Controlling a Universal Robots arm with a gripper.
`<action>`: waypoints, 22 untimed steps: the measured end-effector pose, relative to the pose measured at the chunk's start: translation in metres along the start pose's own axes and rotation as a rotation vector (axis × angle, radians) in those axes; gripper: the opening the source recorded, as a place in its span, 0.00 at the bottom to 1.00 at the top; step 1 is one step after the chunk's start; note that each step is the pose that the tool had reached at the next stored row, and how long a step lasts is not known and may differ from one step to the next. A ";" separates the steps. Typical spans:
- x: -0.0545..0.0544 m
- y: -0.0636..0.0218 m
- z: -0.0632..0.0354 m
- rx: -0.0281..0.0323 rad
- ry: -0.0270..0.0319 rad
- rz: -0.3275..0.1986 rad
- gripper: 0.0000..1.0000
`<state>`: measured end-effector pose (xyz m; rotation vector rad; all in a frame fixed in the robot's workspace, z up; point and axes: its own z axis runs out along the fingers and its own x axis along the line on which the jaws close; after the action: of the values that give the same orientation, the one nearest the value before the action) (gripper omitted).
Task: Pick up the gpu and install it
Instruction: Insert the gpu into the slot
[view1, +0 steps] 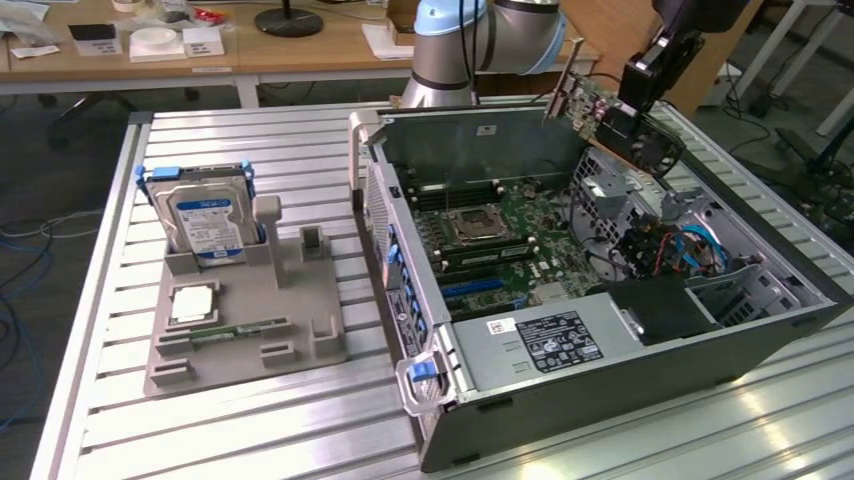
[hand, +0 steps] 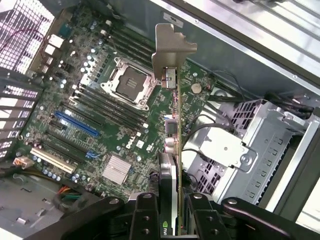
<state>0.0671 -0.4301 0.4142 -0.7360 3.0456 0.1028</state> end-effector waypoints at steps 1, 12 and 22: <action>0.000 0.0001 0.0000 -0.0001 0.0005 -0.007 0.27; 0.000 0.0007 0.0006 -0.0012 0.0059 -0.089 0.27; 0.000 0.0009 0.0010 -0.0027 0.0106 -0.162 0.27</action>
<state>0.0670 -0.4292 0.4133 -0.9831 2.9809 0.1020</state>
